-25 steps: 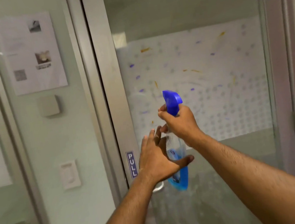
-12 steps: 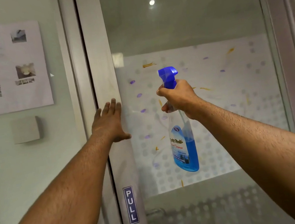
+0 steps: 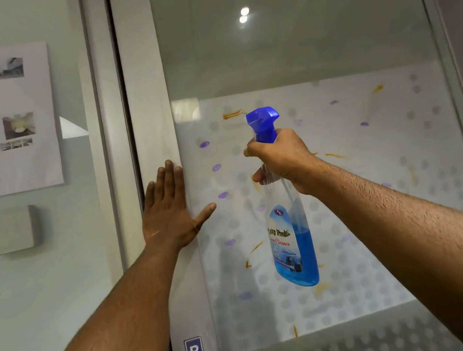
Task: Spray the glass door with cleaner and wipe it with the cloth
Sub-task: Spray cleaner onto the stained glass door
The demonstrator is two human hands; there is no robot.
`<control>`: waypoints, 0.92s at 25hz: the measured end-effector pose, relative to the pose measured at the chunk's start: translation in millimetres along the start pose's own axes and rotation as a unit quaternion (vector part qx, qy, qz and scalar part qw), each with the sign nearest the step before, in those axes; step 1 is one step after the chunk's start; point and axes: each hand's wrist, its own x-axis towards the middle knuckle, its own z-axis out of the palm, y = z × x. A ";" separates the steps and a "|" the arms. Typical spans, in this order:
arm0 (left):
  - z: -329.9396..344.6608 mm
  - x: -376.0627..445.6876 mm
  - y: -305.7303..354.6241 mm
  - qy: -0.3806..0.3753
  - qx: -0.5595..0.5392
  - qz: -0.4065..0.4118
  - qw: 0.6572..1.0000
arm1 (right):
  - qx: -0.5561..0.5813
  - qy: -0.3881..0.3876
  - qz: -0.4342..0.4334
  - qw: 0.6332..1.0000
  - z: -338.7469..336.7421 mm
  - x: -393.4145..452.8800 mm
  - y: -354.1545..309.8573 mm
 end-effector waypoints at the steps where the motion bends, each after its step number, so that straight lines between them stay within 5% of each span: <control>1: 6.8 -0.1 -1.4 0.022 -0.008 0.002 1.000 | 0.000 -0.002 -0.003 1.000 -0.7 4.5 1.9; 6: 20.0 1.3 -6.2 0.070 -0.019 0.010 0.997 | 0.002 0.008 0.006 1.000 2.0 18.5 3.2; 23: 22.2 1.4 -7.9 0.054 -0.015 -0.002 0.998 | -0.013 0.024 0.024 0.999 0.1 22.6 1.4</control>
